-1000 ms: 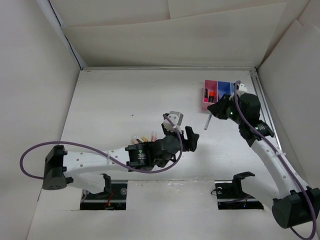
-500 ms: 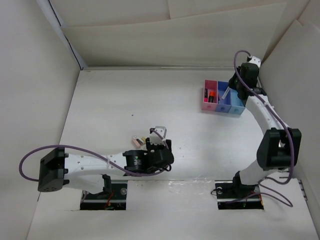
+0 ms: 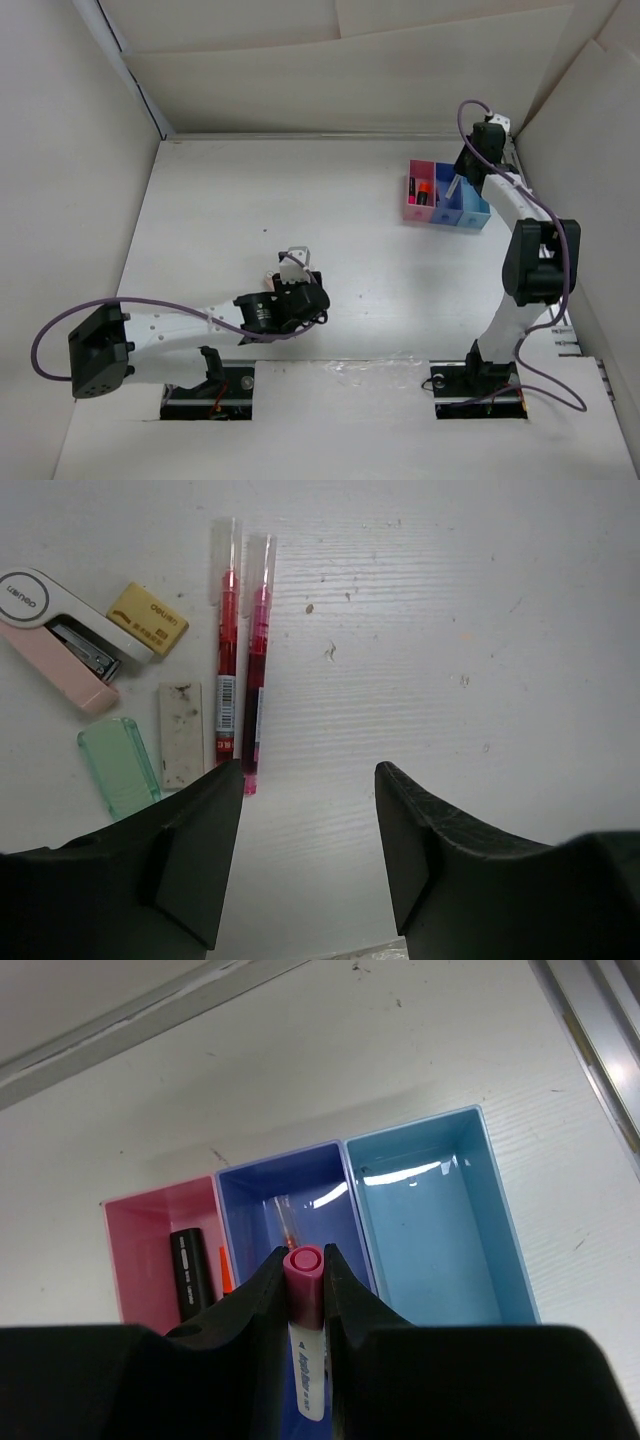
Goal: Sort the stationery into containers
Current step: Place the pen in the storage box, then pick up the pen from the center of the board.
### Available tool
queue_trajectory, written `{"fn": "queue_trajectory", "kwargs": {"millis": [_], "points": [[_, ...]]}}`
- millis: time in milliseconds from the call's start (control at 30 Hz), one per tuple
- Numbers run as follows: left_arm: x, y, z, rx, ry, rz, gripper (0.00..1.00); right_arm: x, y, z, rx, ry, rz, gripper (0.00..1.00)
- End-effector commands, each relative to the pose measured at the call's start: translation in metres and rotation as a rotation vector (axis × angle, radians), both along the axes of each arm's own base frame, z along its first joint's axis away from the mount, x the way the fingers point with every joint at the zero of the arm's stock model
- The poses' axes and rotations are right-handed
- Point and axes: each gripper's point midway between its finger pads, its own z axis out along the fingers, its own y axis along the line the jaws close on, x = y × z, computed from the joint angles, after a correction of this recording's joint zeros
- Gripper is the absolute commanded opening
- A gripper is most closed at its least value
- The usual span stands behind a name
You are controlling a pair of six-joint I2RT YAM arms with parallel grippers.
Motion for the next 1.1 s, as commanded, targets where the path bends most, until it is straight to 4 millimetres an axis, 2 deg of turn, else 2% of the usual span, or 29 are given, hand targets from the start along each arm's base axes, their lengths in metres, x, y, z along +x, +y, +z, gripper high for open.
{"fn": "queue_trajectory", "kwargs": {"millis": [0, 67, 200, 233, 300, 500, 533, 600, 633, 700, 733, 767, 833, 867, 900, 933, 967, 1000, 1067], "points": [[-0.002, 0.004, -0.003, -0.018, 0.029, 0.004, 0.50, 0.018, 0.005, 0.026, -0.016, -0.078, 0.017, 0.16], [-0.004, 0.006, -0.008, -0.017, 0.043, 0.005, 0.49, 0.021, 0.009, 0.025, -0.028, -0.076, 0.026, 0.17], [-0.008, 0.011, -0.014, 0.002, 0.063, 0.006, 0.48, 0.020, 0.009, 0.023, -0.028, -0.067, 0.026, 0.33], [-0.008, 0.011, -0.014, -0.005, 0.065, 0.013, 0.47, 0.019, 0.014, 0.021, -0.028, -0.058, 0.035, 0.33], [-0.009, 0.012, -0.015, -0.005, 0.071, 0.020, 0.45, 0.017, 0.014, 0.017, -0.028, -0.048, 0.036, 0.39], [-0.010, 0.019, -0.016, -0.001, 0.075, 0.038, 0.43, 0.007, 0.023, 0.030, -0.032, -0.056, 0.047, 0.45], [-0.010, 0.021, -0.016, 0.000, 0.073, 0.054, 0.43, 0.001, 0.023, 0.043, -0.032, -0.073, 0.047, 0.49], [-0.011, 0.025, -0.019, 0.018, 0.079, 0.055, 0.42, -0.008, 0.031, 0.055, -0.030, -0.089, 0.049, 0.49], [-0.010, 0.025, -0.018, 0.013, 0.074, 0.066, 0.40, -0.020, 0.030, 0.071, -0.029, -0.113, 0.049, 0.49], [-0.010, 0.027, -0.019, 0.017, 0.079, 0.072, 0.39, -0.035, 0.045, 0.087, -0.017, -0.150, 0.074, 0.49], [-0.011, 0.028, -0.022, 0.027, 0.083, 0.072, 0.37, -0.046, 0.049, 0.086, -0.008, -0.149, 0.079, 0.49], [-0.011, 0.028, -0.024, 0.038, 0.087, 0.073, 0.36, -0.061, 0.054, 0.113, 0.009, -0.210, 0.091, 0.49], [-0.012, 0.031, -0.032, 0.064, 0.096, 0.074, 0.34, -0.082, 0.068, 0.124, 0.027, -0.240, 0.143, 0.49], [-0.012, 0.032, -0.034, 0.067, 0.102, 0.082, 0.31, -0.102, 0.071, 0.131, 0.042, -0.267, 0.157, 0.47], [-0.013, 0.033, -0.040, 0.089, 0.110, 0.083, 0.28, -0.112, 0.075, 0.134, 0.048, -0.279, 0.175, 0.43], [-0.013, 0.034, -0.042, 0.100, 0.114, 0.083, 0.24, -0.122, 0.084, 0.135, 0.069, -0.289, 0.208, 0.36], [-0.012, 0.031, -0.044, 0.096, 0.112, 0.083, 0.24, -0.132, 0.085, 0.122, 0.073, -0.269, 0.220, 0.28], [-0.012, 0.031, -0.048, 0.109, 0.117, 0.084, 0.24, -0.145, 0.091, 0.133, 0.083, -0.303, 0.248, 0.17], [-0.009, 0.028, -0.050, 0.124, 0.109, 0.081, 0.24, -0.158, 0.103, 0.122, 0.103, -0.291, 0.292, 0.03]]}}
